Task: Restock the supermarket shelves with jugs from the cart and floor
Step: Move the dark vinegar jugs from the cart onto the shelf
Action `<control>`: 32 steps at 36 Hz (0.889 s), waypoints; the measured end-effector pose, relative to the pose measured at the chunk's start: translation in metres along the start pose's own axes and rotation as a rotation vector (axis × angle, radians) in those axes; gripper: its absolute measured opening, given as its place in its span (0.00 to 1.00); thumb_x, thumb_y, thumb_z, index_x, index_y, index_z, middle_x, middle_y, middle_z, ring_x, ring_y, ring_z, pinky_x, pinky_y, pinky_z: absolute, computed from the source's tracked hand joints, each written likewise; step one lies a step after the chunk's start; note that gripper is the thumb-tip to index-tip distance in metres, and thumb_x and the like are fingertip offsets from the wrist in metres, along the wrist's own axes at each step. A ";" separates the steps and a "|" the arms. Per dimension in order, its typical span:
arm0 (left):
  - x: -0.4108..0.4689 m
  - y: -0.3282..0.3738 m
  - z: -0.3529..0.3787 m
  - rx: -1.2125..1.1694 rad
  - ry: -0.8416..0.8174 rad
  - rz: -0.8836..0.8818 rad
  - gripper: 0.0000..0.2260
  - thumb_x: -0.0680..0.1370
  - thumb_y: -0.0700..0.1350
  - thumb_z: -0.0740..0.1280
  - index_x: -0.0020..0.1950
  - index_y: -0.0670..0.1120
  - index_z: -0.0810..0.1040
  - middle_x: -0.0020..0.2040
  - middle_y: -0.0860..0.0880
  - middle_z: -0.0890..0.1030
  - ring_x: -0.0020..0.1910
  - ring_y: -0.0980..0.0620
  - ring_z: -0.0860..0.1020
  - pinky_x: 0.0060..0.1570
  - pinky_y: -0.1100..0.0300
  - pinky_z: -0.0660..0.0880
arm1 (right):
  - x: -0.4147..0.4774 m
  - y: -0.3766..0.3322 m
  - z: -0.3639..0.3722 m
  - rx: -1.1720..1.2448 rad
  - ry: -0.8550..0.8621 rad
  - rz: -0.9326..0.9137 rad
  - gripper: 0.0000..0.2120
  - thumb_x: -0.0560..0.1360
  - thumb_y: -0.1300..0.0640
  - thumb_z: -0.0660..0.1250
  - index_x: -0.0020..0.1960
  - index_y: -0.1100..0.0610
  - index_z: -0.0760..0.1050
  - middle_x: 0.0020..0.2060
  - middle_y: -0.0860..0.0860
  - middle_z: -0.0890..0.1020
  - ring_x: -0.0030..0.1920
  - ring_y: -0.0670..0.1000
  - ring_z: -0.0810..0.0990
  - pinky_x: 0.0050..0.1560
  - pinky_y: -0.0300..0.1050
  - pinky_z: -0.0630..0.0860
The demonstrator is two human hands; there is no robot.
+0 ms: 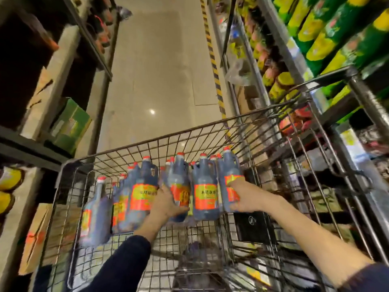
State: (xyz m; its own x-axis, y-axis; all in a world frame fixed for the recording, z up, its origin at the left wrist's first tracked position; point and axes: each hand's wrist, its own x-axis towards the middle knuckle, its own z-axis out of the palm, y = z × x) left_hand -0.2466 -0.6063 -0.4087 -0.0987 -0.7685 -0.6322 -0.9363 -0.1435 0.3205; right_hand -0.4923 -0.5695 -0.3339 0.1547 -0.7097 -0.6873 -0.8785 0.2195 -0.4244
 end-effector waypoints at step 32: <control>-0.002 -0.016 -0.011 -0.674 -0.082 -0.194 0.37 0.59 0.46 0.82 0.62 0.45 0.67 0.51 0.48 0.79 0.49 0.50 0.79 0.52 0.54 0.77 | 0.072 -0.021 0.088 0.387 0.206 0.269 0.31 0.66 0.52 0.76 0.63 0.60 0.68 0.55 0.55 0.80 0.55 0.56 0.80 0.51 0.47 0.76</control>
State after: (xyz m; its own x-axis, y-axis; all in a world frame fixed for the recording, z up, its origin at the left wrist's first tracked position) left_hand -0.2275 -0.6096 -0.4052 -0.0015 -0.6442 -0.7648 -0.5298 -0.6481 0.5470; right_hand -0.4229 -0.5668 -0.4261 -0.1802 -0.7027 -0.6883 -0.6375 0.6163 -0.4623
